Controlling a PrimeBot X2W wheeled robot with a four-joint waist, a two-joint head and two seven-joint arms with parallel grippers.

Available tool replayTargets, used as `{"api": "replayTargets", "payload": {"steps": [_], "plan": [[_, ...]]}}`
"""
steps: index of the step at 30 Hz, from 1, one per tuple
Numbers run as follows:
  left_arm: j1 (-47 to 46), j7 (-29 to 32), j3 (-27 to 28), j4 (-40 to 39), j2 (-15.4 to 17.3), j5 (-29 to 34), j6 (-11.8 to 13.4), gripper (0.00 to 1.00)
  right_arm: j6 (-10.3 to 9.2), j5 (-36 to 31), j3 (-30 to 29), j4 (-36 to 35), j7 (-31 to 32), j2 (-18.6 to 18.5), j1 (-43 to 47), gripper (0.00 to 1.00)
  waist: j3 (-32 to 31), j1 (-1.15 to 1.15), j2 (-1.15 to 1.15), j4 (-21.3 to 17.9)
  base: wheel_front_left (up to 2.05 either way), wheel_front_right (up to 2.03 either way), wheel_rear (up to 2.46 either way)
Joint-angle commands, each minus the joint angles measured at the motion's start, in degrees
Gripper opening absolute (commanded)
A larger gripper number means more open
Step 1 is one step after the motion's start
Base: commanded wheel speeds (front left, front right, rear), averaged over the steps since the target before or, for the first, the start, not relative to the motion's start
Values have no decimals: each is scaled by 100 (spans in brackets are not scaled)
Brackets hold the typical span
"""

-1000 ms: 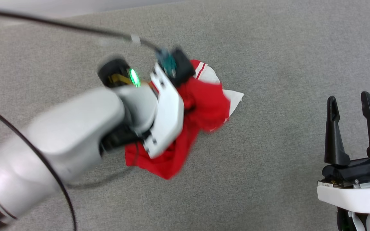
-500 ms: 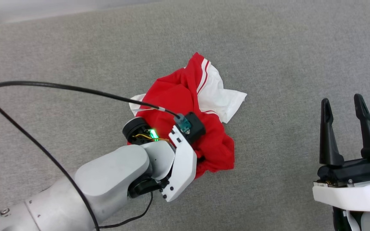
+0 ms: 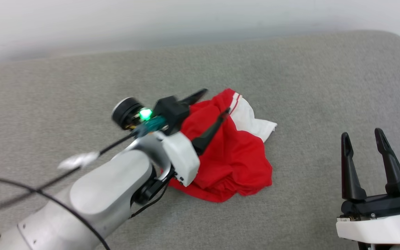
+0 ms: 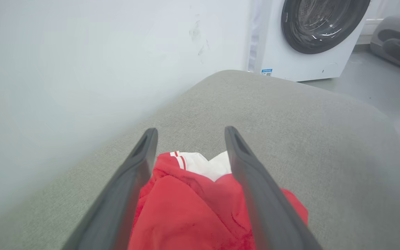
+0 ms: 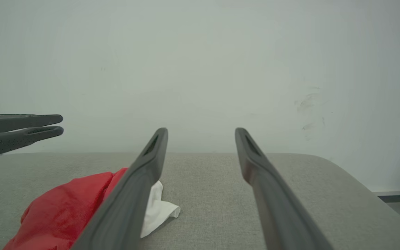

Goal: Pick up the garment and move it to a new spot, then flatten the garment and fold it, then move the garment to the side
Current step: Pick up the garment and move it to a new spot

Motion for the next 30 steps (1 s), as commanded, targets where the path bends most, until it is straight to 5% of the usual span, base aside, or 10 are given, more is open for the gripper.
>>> {"api": "replayTargets", "payload": {"steps": [1,6,7,8,15,22,30], "plan": [[190,-215,83,-37,31,57,171,100,-2,-1,-16,15,-11,0,62,100,-156,0,0,136,0,0,0],[809,-722,550,-162,175,383,1094,100,-2,-22,-100,83,-11,1,209,100,-347,0,0,293,0,0,0],[1308,-762,1036,-386,158,657,1629,100,-2,-17,-116,130,-10,0,277,100,-441,0,0,346,0,0,0],[1522,-765,1263,-499,185,816,1810,100,-2,-16,-111,138,-10,0,282,100,-476,0,0,352,0,0,0],[3255,-765,2803,-1173,109,1816,2506,100,-2,86,-160,198,-10,0,396,100,-678,0,0,380,0,0,0],[4572,-760,4025,-1466,-357,2604,2542,100,-2,189,-224,294,-11,1,538,100,-812,0,0,413,0,0,0],[5441,-759,4853,-1661,-957,3253,2018,100,-2,356,-251,418,-10,1,712,100,-923,0,0,410,0,0,0]]}}
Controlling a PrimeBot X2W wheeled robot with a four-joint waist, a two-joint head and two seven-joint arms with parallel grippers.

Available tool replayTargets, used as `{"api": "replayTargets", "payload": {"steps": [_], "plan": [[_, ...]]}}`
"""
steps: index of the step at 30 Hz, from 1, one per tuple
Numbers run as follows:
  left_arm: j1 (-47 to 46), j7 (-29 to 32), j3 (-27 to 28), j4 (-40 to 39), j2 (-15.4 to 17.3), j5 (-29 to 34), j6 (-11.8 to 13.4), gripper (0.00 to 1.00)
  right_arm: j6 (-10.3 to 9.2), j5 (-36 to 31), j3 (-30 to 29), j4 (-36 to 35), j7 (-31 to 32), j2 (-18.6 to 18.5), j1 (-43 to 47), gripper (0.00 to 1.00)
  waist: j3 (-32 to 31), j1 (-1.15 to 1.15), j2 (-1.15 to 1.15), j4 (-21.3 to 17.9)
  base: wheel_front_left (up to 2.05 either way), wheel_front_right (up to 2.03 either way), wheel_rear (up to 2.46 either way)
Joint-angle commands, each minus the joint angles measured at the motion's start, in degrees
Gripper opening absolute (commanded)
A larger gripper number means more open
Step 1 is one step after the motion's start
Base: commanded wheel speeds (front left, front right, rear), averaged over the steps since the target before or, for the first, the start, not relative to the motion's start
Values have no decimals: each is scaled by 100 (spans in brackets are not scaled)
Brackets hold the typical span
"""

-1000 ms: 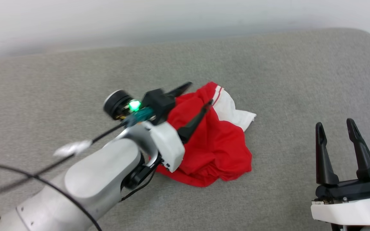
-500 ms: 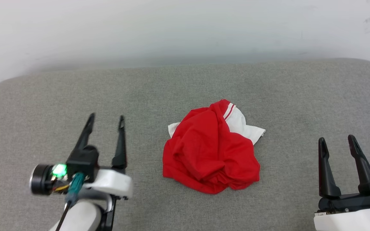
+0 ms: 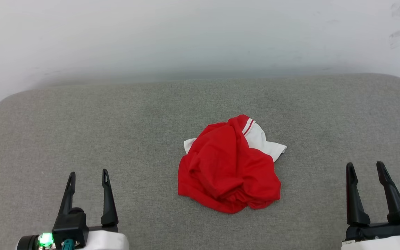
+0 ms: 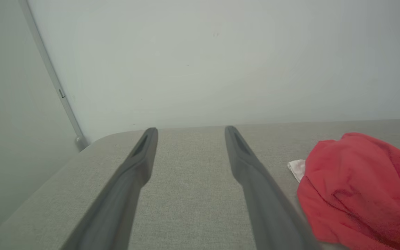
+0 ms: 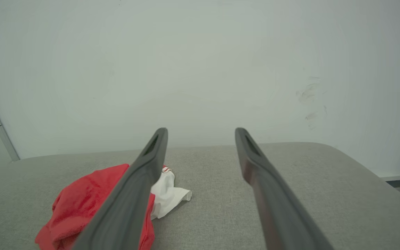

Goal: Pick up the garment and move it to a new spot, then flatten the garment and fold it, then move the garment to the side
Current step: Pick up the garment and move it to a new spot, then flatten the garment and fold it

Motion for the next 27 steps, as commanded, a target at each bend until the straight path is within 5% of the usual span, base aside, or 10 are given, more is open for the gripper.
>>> {"api": "replayTargets", "payload": {"steps": [1,16,27], "plan": [[133,-16,109,-71,-99,126,-121,100,-2,56,-11,24,-10,0,109,100,-12,0,0,-10,0,0,0],[623,-16,883,65,-976,808,-1250,100,-2,274,-10,109,-10,0,329,100,-151,0,0,11,0,0,0],[687,-16,1255,176,-1231,1032,-1658,100,-2,266,17,131,-10,0,368,100,-181,0,0,30,0,0,0]]}}
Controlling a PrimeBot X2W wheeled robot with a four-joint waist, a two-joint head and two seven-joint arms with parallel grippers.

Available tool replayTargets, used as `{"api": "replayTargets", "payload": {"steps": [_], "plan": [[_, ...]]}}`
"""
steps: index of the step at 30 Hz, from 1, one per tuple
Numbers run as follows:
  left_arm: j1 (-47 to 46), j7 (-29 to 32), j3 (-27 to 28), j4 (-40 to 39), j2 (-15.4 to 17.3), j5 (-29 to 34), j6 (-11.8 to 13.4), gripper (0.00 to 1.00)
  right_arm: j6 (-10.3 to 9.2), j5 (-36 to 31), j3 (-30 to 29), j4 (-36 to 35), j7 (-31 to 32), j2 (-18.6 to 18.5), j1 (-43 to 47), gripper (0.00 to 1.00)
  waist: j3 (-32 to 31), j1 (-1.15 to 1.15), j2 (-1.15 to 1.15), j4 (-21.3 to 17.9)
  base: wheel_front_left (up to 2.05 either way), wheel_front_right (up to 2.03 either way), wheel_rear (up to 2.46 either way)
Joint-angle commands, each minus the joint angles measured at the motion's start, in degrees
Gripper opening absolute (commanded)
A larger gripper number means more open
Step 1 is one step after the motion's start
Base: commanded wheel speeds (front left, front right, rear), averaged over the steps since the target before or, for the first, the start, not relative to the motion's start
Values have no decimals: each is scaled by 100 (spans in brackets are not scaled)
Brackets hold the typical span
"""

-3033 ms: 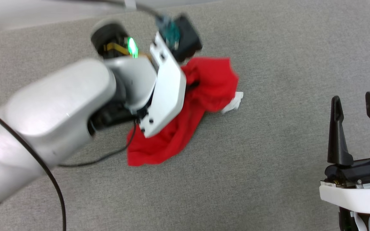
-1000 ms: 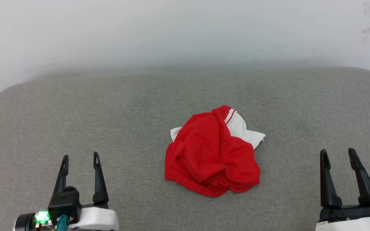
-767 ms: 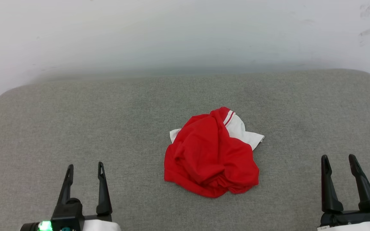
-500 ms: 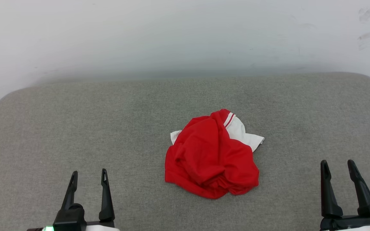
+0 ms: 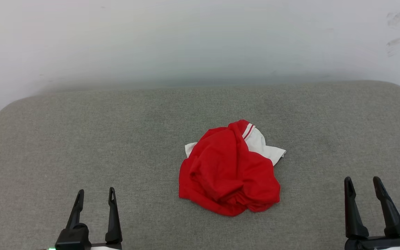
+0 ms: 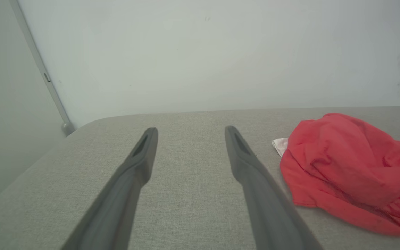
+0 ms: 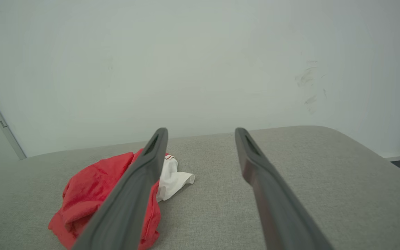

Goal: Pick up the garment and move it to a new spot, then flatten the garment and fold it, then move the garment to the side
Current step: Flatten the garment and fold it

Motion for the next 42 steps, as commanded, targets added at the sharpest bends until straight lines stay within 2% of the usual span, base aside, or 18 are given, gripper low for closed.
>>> {"api": "replayTargets", "payload": {"steps": [1,10,12,16,20,25,28,32,37,42], "plan": [[76,-16,56,14,-31,44,-48,100,-2,-11,10,15,-10,1,31,100,-2,0,0,-2,0,0,0],[-22,-15,211,62,-140,108,-170,100,-2,-201,-193,-232,-10,0,-831,100,83,0,0,10,0,0,0],[-66,-15,244,64,-154,121,-177,100,-2,-235,-320,-278,-10,0,-1252,100,135,0,0,18,0,0,0],[-136,-15,278,61,-181,148,-219,100,-2,-820,-181,-257,-10,-11,-2204,100,281,0,0,31,0,0,0],[-292,-15,289,72,-205,144,-245,100,-2,-1107,132,65,-9,-477,-3147,100,503,0,0,83,0,0,0],[-483,-15,321,63,-222,127,-279,100,-3,-922,832,1145,121,-1202,-4282,100,746,0,0,140,0,0,0],[-561,-15,338,73,-227,120,-274,100,-2,-408,1496,1757,887,-1603,-4921,100,894,0,0,170,0,0,0],[-685,-15,322,73,-237,107,-287,100,-2,550,2676,2241,2399,-2193,-5643,100,1135,0,0,198,0,0,0],[-899,-15,276,49,-240,73,-271,100,-3,2092,4110,2282,4341,-2857,-6331,100,1502,0,0,253,0,0,0],[-1188,-15,144,23,-241,-14,-233,100,-2,3117,5141,2240,5778,-3350,-6918,100,1903,0,0,367,0,0,0]]}}
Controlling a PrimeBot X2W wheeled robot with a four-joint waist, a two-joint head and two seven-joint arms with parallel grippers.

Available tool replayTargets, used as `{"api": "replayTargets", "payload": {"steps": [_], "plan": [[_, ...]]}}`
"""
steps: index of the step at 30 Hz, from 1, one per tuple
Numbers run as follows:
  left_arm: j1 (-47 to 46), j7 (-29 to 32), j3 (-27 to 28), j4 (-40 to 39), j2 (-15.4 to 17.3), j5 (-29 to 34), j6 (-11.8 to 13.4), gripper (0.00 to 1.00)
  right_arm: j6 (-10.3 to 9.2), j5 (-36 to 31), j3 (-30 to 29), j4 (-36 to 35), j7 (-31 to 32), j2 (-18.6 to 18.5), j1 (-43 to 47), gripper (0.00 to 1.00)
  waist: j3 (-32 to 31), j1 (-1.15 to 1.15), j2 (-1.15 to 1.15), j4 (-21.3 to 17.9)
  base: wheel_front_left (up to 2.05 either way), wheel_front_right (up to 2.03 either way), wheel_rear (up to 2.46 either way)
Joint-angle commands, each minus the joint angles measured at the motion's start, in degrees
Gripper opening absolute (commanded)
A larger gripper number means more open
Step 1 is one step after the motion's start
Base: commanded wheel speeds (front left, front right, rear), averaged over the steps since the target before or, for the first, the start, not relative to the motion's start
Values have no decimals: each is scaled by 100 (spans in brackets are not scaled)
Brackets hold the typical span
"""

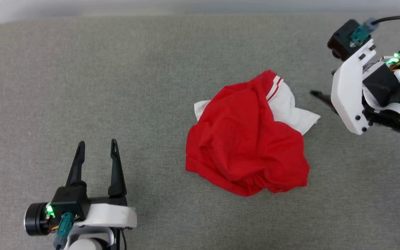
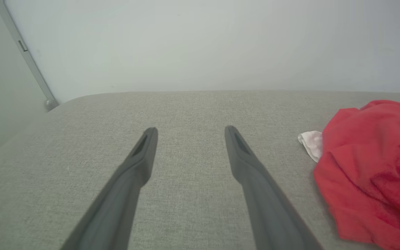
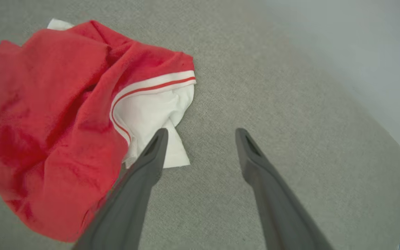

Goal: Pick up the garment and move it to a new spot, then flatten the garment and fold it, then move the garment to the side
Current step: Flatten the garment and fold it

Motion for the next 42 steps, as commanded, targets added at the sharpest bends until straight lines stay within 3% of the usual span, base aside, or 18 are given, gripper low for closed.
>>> {"api": "replayTargets", "payload": {"steps": [1,6,16,18,22,29,37,42], "plan": [[-127,-15,-38,-12,-5,-27,18,100,-2,104,212,30,266,-84,-136,100,230,-1,0,110,0,0,0],[-383,-15,-189,-27,-5,-90,69,100,-2,507,785,207,794,-150,-481,100,578,-1,0,288,0,0,0],[-631,-15,-321,-12,-7,-183,156,100,-1,787,1919,663,762,-83,-257,100,891,-1,0,511,0,0,0],[-594,-15,-299,20,-6,-187,169,100,-1,843,2005,726,556,-90,-232,0,826,-1,0,497,0,0,0],[-453,-15,-280,90,-4,-148,156,100,-2,955,1954,671,-70,-277,-348,0,546,-1,0,439,0,0,0],[-96,-15,-186,127,-6,-96,159,100,-3,1312,1842,47,-930,-1217,-66,0,-140,-1,0,228,0,0,0],[293,-15,-153,131,-6,-72,161,100,-2,1800,1725,-152,-1175,-2446,1339,0,-588,-1,0,61,0,0,0],[342,-15,-199,139,-5,-45,130,100,-3,2053,1751,184,-1209,-2597,2306,0,-629,-1,0,99,0,0,0]]}}
